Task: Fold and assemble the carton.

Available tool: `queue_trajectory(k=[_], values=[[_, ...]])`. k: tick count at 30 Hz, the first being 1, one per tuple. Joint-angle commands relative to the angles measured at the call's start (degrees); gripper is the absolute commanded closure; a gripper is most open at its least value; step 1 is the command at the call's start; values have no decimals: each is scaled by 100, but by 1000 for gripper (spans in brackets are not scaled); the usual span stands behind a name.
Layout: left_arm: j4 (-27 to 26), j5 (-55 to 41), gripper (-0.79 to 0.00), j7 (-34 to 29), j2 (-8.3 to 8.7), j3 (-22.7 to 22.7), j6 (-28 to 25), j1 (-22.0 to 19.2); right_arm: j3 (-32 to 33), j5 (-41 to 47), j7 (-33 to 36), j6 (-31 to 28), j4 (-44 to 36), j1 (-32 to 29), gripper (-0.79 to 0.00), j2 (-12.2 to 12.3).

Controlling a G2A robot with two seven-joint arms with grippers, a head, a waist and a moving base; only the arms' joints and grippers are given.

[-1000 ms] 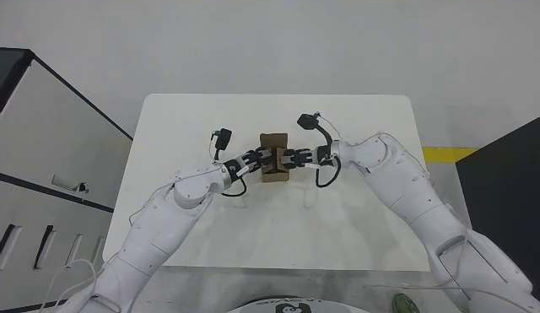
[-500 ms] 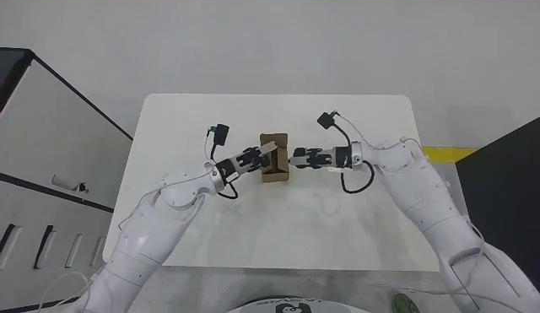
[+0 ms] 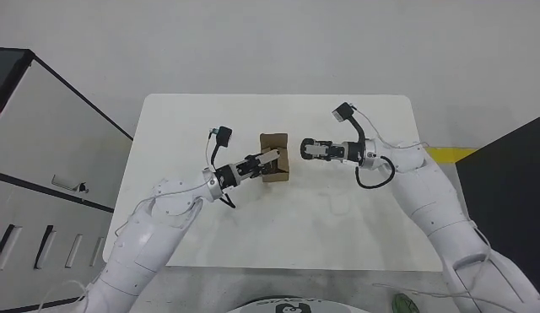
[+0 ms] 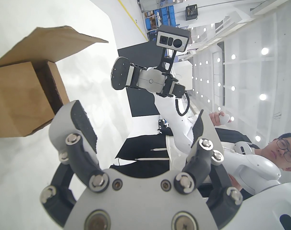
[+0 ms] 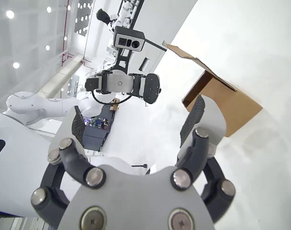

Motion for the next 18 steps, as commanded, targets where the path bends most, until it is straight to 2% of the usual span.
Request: queue_trajectory(k=[1,11,18], values=[[-12,38,-785,-6,8,11,34,101,23,19,-187,-5,-17,82,-785,-10],[-255,172,-785,92,36,25,18,490,-307,-127,-698,-52,540,917,-785,-215],[3,307,-785,520,-10,200,-71,557,-870,-140,-818,-207,1416,1481,-785,-508]])
